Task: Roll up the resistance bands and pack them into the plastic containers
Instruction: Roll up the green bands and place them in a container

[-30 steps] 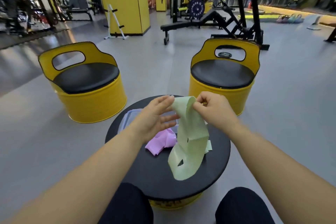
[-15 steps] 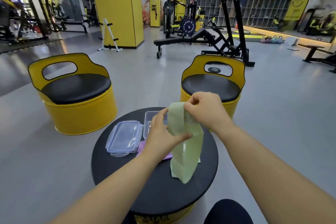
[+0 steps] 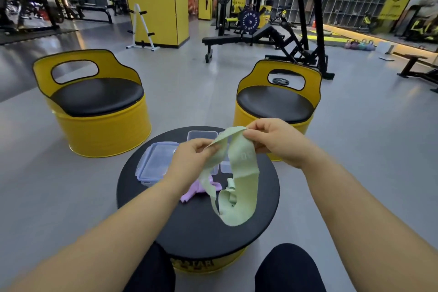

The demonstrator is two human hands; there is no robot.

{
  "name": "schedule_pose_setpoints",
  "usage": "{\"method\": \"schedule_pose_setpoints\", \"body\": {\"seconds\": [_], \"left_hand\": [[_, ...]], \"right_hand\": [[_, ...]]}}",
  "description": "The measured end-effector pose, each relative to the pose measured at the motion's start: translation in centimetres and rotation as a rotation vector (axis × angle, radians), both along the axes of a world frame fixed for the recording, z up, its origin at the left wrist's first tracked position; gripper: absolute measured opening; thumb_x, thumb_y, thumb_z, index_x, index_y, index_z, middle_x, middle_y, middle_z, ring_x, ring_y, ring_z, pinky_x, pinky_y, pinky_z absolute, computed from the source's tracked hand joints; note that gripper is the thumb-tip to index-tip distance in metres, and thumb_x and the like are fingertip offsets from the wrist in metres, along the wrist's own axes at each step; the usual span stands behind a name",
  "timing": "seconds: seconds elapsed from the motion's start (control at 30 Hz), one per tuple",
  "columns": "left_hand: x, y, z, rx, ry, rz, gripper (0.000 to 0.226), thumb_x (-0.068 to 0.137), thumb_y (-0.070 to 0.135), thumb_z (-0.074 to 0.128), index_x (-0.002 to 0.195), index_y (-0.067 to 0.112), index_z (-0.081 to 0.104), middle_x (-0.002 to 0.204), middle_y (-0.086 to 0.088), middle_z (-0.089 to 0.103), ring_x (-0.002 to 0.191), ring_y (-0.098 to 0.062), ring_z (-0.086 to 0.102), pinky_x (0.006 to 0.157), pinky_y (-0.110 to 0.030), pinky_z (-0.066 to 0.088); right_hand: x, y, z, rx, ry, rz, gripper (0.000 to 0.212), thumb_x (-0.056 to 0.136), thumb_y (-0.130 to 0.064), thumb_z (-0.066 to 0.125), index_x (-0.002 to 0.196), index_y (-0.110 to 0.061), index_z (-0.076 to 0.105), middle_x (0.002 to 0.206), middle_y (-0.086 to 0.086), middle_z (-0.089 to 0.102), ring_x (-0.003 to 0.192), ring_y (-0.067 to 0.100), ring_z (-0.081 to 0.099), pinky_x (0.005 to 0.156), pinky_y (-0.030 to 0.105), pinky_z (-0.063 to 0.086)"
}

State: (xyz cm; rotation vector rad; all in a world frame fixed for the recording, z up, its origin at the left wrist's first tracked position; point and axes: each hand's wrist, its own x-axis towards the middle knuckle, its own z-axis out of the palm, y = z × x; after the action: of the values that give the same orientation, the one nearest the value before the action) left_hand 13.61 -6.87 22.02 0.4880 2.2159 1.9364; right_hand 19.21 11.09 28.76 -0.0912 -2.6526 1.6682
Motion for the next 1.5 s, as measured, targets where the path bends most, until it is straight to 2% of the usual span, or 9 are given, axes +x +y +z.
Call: {"method": "schedule_pose_setpoints", "body": {"seconds": [0.27, 0.5, 0.63, 0.73, 0.83, 1.0, 1.17, 1.33, 1.5], "left_hand": [[-1.2, -3.3, 1.6, -0.038, -0.417, -0.429, 0.023, 0.076, 0.034, 0.06, 0.073, 0.014, 0.07, 0.083, -0.014, 0.066, 0.071, -0.022, 0.063, 0.067, -0.03, 0.055], [-0.7, -4.6, 1.9, 0.176, -0.545, -0.416, 0.025, 0.087, 0.027, 0.048, 0.076, 0.011, 0.065, 0.05, 0.0, 0.052, 0.044, -0.01, 0.052, 0.05, -0.023, 0.049], [-0.6, -3.9, 3.3, 0.383, -0.574, -0.326, 0.031, 0.082, 0.028, 0.051, 0.055, 0.016, 0.06, 0.049, 0.004, 0.047, 0.041, -0.008, 0.047, 0.048, -0.019, 0.046], [-0.8, -3.0, 3.9, 0.487, -0.558, -0.323, 0.047, 0.096, 0.025, 0.042, 0.061, 0.012, 0.069, 0.055, 0.002, 0.062, 0.048, -0.01, 0.06, 0.05, -0.021, 0.052], [-0.8, -1.9, 4.3, 0.438, -0.445, -0.367, 0.03, 0.097, 0.02, 0.041, 0.091, 0.01, 0.068, 0.071, -0.001, 0.07, 0.063, -0.012, 0.066, 0.06, -0.026, 0.056], [-0.2, 0.1, 3.8, 0.258, -0.363, -0.331, 0.017, 0.092, 0.006, 0.051, 0.105, 0.008, 0.062, 0.088, -0.004, 0.071, 0.073, -0.012, 0.068, 0.068, -0.026, 0.058], [0.6, 1.3, 3.0, 0.11, -0.3, -0.224, 0.016, 0.087, 0.002, 0.06, 0.1, 0.012, 0.059, 0.093, -0.007, 0.068, 0.084, -0.019, 0.065, 0.086, -0.037, 0.051], [0.8, 0.7, 3.6, 0.092, -0.184, -0.082, 0.013, 0.081, 0.012, 0.071, 0.08, 0.013, 0.058, 0.072, -0.002, 0.066, 0.068, -0.017, 0.062, 0.066, -0.03, 0.049], [1.2, 0.2, 4.0, 0.176, -0.188, -0.041, 0.016, 0.083, 0.011, 0.068, 0.075, 0.01, 0.054, 0.067, -0.002, 0.065, 0.061, -0.013, 0.064, 0.063, -0.025, 0.056]], "right_hand": [[0.6, 1.3, -1.3, -0.544, -0.116, 0.069, 0.04, 0.1, -0.016, 0.038, 0.068, -0.015, 0.062, 0.049, -0.004, 0.04, 0.04, 0.005, 0.037, 0.039, 0.016, 0.034], [0.0, 2.8, -4.4, -1.131, -0.09, -0.174, 0.011, 0.085, -0.018, 0.052, 0.084, -0.013, 0.062, 0.047, -0.008, 0.034, 0.034, 0.003, 0.031, 0.037, 0.011, 0.031], [0.3, 4.2, -6.4, -1.401, -0.075, -0.233, 0.044, 0.042, -0.001, 0.085, 0.082, -0.011, 0.071, 0.049, -0.004, 0.044, 0.035, 0.006, 0.041, 0.037, 0.014, 0.042], [0.5, 3.9, -7.7, -1.228, -0.152, -0.35, 0.012, 0.082, -0.005, 0.061, 0.09, -0.013, 0.062, 0.047, -0.004, 0.043, 0.034, 0.004, 0.037, 0.037, 0.012, 0.037], [0.6, 3.5, -9.2, -0.965, -0.25, -0.451, 0.018, 0.097, -0.013, 0.043, 0.089, -0.009, 0.06, 0.066, 0.005, 0.051, 0.042, 0.01, 0.046, 0.042, 0.017, 0.042], [1.1, 1.5, -9.0, -0.334, -0.204, -0.513, 0.032, 0.098, -0.032, 0.046, 0.118, -0.009, 0.056, 0.114, 0.011, 0.06, 0.103, 0.031, 0.057, 0.097, 0.043, 0.045], [1.1, -1.3, -5.5, -0.274, 0.095, -0.233, 0.014, 0.09, -0.034, 0.06, 0.102, -0.027, 0.06, 0.114, -0.002, 0.061, 0.097, 0.009, 0.061, 0.083, 0.026, 0.051], [1.1, -2.7, -3.8, -0.119, 0.297, -0.101, 0.034, 0.079, -0.027, 0.074, 0.104, -0.038, 0.054, 0.113, -0.014, 0.059, 0.098, 0.004, 0.058, 0.081, 0.019, 0.05], [1.2, -3.5, -3.9, -0.065, 0.366, -0.115, 0.023, 0.079, -0.019, 0.074, 0.092, -0.035, 0.062, 0.097, -0.01, 0.067, 0.095, 0.01, 0.061, 0.084, 0.027, 0.052]]}}
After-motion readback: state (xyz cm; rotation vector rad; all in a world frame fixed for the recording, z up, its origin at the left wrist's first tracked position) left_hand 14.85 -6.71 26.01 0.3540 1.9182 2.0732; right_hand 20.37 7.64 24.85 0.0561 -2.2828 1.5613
